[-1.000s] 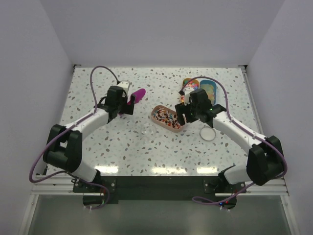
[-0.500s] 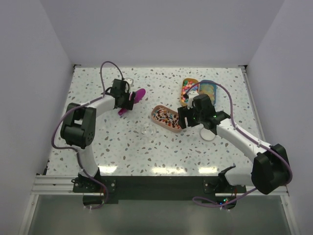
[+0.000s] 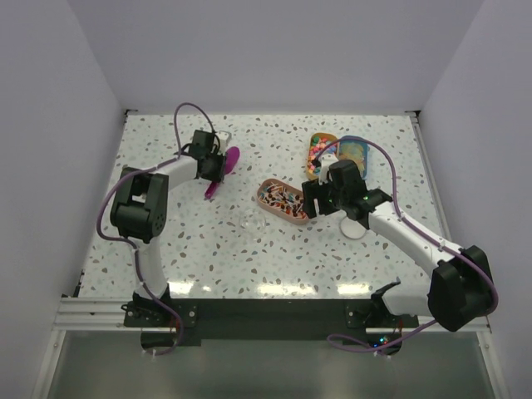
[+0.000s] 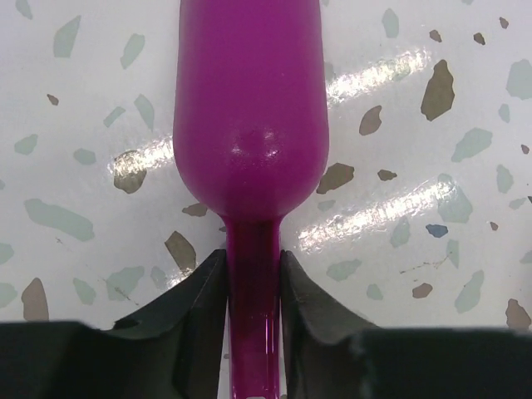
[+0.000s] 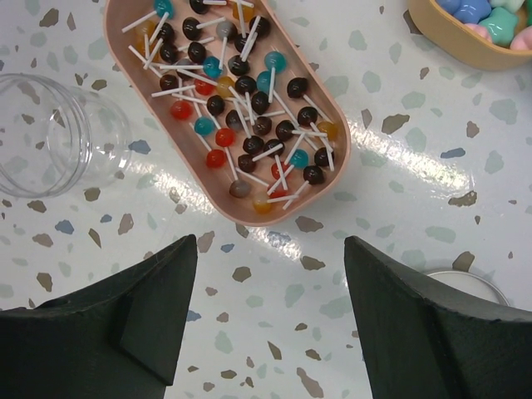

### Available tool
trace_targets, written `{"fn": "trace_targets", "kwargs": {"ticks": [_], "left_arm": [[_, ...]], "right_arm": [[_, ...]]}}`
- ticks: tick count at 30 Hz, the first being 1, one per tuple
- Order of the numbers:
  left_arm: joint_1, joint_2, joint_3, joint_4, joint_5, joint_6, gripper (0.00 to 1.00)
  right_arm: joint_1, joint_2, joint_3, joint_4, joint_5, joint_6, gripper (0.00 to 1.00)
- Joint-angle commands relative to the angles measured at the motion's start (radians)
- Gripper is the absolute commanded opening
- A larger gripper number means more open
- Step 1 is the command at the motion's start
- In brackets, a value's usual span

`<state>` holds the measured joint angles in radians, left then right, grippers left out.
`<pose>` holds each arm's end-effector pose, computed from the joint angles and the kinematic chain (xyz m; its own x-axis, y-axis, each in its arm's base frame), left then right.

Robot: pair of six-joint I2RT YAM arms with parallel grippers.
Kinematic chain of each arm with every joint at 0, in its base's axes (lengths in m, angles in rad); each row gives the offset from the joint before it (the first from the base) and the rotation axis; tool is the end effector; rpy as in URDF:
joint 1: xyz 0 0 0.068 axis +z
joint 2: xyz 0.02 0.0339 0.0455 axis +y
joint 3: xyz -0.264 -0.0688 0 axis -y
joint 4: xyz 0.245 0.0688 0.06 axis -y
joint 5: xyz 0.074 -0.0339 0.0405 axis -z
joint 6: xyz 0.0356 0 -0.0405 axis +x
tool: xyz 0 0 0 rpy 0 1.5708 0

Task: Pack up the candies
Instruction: Pick up the spatula from the center of the board.

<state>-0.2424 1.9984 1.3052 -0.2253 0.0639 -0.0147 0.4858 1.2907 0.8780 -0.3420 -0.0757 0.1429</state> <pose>0.4099 -0.1037 0.1563 -0.7755 0.1766 -0.6062 0.2658 0.9622 -0.0597 0.2422 0.1309 0.2489 -0.6729 -0.1947 -0.7137 -0.4228 0.8929 0.1550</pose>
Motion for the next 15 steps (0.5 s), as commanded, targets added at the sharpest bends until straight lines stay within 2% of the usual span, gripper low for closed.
{"fn": "trace_targets", "kwargs": {"ticks": [1, 3, 5, 9, 15], "left_arm": [[-0.001, 0.008, 0.009, -0.003, 0.069, 0.002, 0.28], [-0.001, -0.027, -0.006, 0.013, 0.094, -0.013, 0.15], [-0.001, -0.084, -0.030, 0.044, 0.131, -0.036, 0.10], [-0.001, -0.211, -0.101, 0.156, 0.255, -0.142, 0.07], [-0.001, -0.401, -0.274, 0.495, 0.457, -0.491, 0.07]], "right_arm": [[0.000, -0.004, 0.003, 0.054, -0.035, 0.017, 0.74], [0.000, -0.008, 0.001, 0.063, -0.068, 0.023, 0.74], [0.000, -0.010, 0.004, 0.084, -0.105, 0.035, 0.74], [0.000, -0.021, 0.007, 0.158, -0.214, 0.090, 0.75], [0.000, 0.010, 0.010, 0.429, -0.443, 0.268, 0.76]]}}
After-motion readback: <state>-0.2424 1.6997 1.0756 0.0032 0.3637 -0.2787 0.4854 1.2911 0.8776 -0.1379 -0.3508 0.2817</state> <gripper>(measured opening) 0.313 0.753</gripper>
